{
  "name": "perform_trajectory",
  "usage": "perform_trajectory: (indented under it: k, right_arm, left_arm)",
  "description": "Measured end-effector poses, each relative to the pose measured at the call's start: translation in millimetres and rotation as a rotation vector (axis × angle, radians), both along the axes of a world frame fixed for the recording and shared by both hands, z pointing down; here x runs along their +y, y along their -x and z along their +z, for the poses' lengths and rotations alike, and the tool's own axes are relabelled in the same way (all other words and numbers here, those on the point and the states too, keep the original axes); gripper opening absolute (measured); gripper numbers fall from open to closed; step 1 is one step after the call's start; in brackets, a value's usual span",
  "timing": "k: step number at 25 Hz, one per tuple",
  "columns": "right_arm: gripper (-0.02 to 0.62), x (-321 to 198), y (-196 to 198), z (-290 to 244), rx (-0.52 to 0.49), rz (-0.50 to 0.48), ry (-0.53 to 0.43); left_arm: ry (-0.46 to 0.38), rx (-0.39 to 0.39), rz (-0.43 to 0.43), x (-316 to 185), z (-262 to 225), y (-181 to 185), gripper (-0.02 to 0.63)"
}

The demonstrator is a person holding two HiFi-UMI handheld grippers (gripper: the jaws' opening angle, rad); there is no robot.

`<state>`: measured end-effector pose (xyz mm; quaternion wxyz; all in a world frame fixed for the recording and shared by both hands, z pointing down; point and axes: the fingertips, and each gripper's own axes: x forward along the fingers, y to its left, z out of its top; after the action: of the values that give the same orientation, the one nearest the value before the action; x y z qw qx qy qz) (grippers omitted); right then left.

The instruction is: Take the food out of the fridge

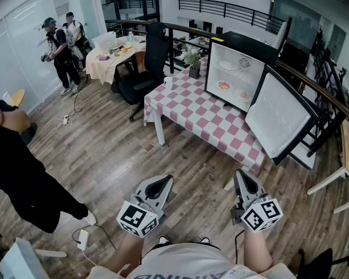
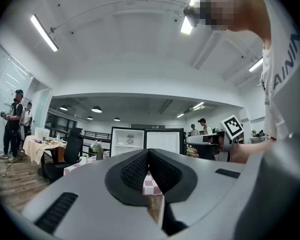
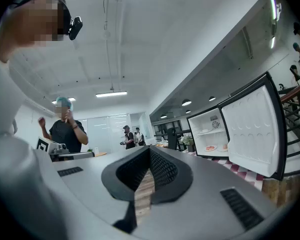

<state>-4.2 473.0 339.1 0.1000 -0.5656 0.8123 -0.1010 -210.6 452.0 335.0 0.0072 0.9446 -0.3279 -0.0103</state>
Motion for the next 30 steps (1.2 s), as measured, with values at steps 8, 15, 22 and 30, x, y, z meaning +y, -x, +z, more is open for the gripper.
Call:
perform_trajectory:
  k: [8,15,22,30]
  right_arm:
    - [0.020,0,4,-2,0.014,-0.014,0.002]
    - [0.020,-2,-1,-2,0.004,-0.007,-0.003]
    - [0.020,-1,-10,0,-0.074,0.010,0.009]
    - [0.020,-3,-28,2,-0.080,-0.009,0.016]
  left_arm:
    - [0.002,-0.001,-0.005,3,-2,2,0.009]
    - [-0.003,-0.005,-0.009,4,-2,0,0.009]
    - [0.000,-0.008,-0.018,7,-2,0,0.009]
    - [0.004,-0.013,-0.026,10,1,-19,0.008]
